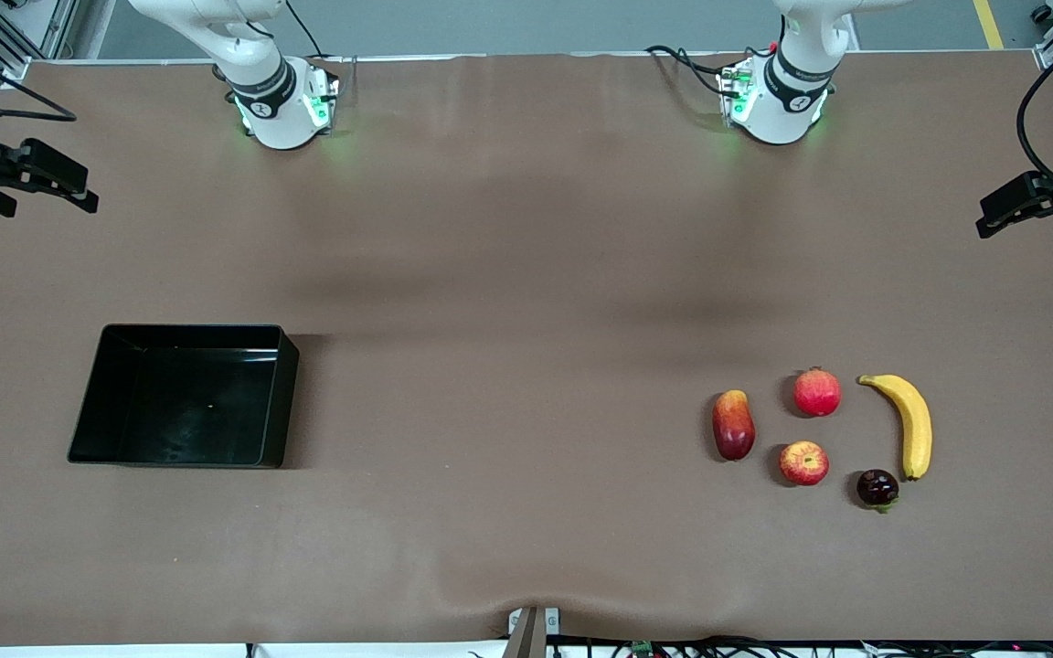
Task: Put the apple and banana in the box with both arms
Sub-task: 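Move the left gripper toward the red-yellow apple beside the mango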
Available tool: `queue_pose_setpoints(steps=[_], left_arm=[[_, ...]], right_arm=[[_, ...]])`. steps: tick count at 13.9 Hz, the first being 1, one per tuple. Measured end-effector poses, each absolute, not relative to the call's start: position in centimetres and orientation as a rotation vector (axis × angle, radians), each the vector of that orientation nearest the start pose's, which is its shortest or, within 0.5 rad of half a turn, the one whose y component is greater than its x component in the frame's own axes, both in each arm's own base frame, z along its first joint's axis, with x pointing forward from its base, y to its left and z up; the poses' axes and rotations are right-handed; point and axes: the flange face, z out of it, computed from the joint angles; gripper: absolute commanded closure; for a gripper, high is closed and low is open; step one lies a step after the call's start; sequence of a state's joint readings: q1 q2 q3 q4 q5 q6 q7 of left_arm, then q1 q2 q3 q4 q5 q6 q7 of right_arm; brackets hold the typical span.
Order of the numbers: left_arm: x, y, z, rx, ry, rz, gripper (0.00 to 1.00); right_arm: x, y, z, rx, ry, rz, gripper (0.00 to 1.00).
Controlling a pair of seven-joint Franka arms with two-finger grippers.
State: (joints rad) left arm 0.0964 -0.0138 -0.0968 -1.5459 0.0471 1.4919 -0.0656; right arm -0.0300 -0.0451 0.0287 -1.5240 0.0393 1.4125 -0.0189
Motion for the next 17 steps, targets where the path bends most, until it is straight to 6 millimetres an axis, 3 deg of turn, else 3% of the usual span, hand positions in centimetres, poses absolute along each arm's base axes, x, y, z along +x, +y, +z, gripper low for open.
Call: queue_pose_setpoints(steps=[5,9,13,17], left_arm=[[54.7,0.6,63.4,-3.084,-0.105,0.067,0.00],[57.0,1.4,60.7,-3.029,-0.105,0.123,0.00],[60.6,2.4,55.5,-3.038,-0.115,0.125,0.00],[64.2,1.9,46.8,-3.057,-0.075,0.075,0.00]], right_arm=[[52.4,0.4,65.7,-3.101,-0.035,0.103,0.00],[52.4,0.4,65.7,-3.101,-0.032,0.105,0.00],[52.4,-0.5,65.6,-3.100,-0.006,0.113,0.00],[53.7,-3.4,63.7,-3.096,0.078,0.136,0.00]])
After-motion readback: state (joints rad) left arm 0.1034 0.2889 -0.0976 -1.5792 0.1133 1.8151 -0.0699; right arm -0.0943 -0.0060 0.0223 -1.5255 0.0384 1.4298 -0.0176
